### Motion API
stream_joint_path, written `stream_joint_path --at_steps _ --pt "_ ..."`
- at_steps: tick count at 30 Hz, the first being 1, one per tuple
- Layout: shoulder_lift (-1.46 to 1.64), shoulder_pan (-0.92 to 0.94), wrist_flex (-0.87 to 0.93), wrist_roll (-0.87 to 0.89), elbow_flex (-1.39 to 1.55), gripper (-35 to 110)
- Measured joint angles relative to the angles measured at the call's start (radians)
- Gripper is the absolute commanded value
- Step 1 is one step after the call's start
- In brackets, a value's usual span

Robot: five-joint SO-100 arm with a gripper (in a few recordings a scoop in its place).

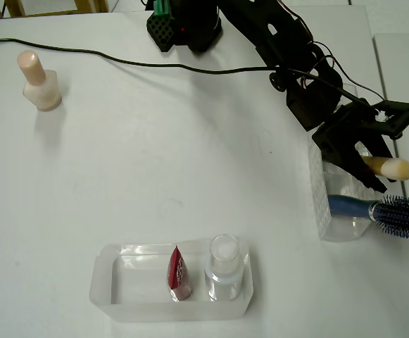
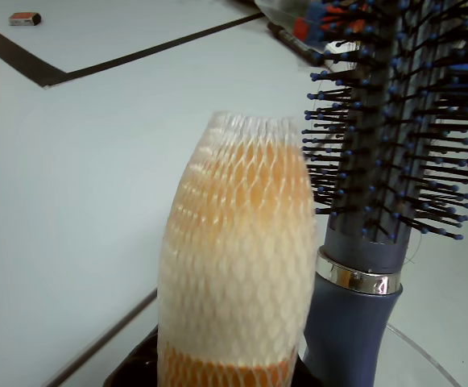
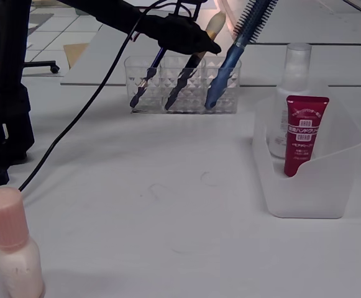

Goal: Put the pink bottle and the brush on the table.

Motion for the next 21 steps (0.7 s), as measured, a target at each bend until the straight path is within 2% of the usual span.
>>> stream_joint_path --at_steps 8,21 --pt "0.041 0.002 0.003 0.000 0.018 0" --pt "0.267 0.011 0.167 0.011 0.020 0"
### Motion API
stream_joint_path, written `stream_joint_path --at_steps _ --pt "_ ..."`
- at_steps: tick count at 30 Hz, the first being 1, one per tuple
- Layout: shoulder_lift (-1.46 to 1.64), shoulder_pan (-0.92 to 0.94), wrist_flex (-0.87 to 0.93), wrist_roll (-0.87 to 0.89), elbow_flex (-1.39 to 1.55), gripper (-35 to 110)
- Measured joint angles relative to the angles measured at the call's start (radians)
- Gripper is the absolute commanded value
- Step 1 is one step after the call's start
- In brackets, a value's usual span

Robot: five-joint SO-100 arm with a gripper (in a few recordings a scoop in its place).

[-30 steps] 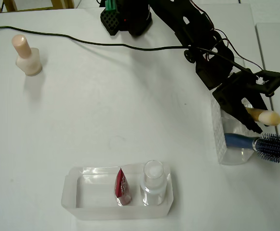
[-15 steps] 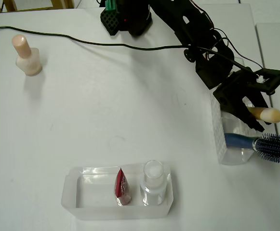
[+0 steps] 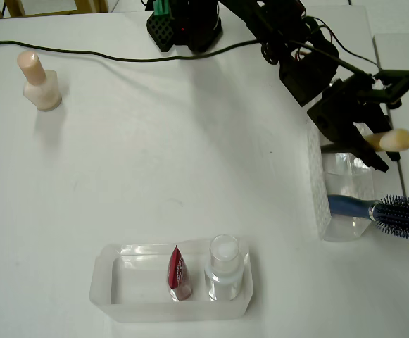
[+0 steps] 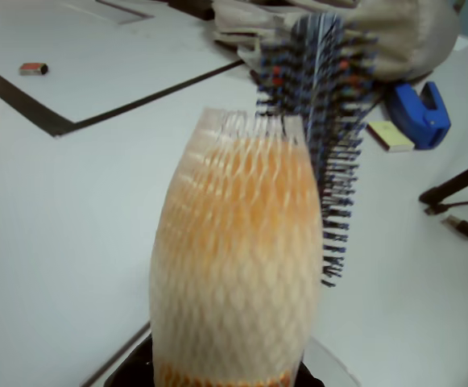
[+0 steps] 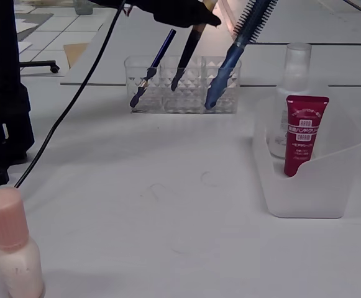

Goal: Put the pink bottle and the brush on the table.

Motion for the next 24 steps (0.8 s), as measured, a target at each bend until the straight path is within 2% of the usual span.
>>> stream_joint_path --at_steps 10,16,24 --pt "0.216 0.025 0.167 0.000 0.000 0" --pt "0.330 0.101 0.239 -0.009 0.000 0" --pt "0.465 0.262 0.439 -0.029 0.003 0"
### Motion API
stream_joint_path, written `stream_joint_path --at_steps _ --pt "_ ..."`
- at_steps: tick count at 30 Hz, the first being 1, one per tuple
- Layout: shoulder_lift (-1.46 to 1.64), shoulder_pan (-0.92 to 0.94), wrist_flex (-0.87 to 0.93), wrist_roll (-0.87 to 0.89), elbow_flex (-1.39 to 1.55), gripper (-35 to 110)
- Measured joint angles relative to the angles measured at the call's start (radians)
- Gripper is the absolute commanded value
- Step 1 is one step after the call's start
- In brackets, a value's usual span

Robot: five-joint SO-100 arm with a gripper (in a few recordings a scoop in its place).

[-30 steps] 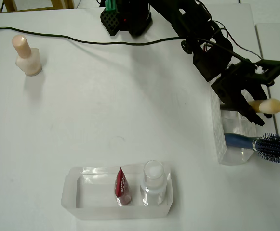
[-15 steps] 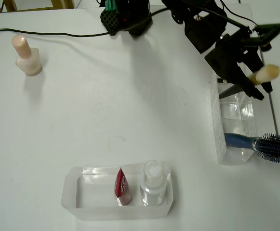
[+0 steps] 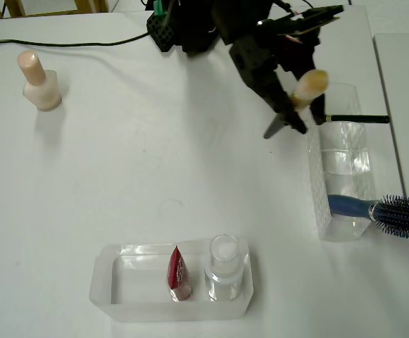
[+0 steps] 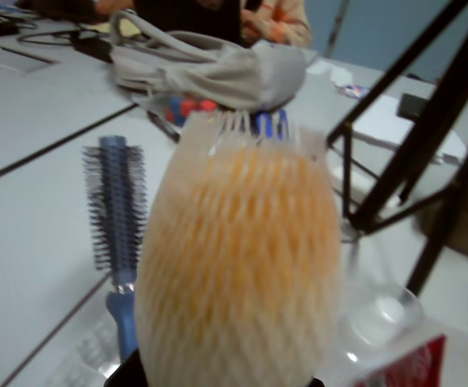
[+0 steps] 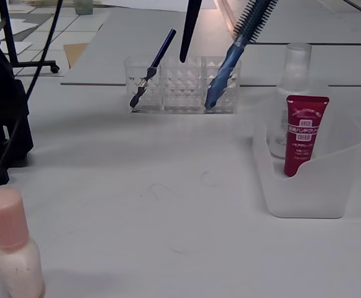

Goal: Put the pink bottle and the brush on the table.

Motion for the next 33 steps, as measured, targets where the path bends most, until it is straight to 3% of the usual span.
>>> stream_joint_path --at_steps 16,27,33 --pt "0.204 0.459 0.413 -0.067 0.150 0" --pt "0.387 0.612 0.715 -0.143 0.276 0" --pt "0.453 0.710 0.772 -0.218 0.380 0"
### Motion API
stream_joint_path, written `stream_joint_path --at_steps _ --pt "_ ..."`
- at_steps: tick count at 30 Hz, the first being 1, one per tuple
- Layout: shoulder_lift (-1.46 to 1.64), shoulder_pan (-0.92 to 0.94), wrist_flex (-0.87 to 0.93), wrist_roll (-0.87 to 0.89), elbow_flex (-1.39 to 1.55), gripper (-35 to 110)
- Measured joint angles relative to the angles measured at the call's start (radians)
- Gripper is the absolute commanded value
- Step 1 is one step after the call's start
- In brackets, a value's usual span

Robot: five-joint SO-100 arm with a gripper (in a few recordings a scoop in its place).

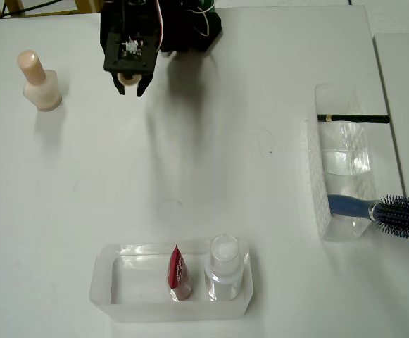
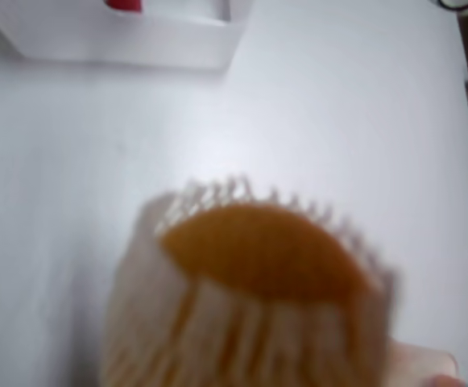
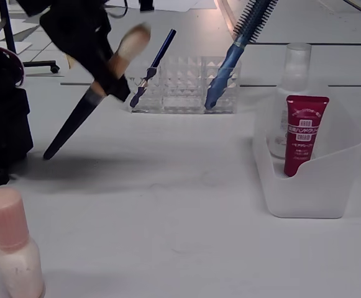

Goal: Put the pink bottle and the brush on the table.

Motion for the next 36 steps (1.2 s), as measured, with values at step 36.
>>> stream_joint_path --at_steps 36 --pt "-0.351 0.486 -0.351 -0.417 0.193 0"
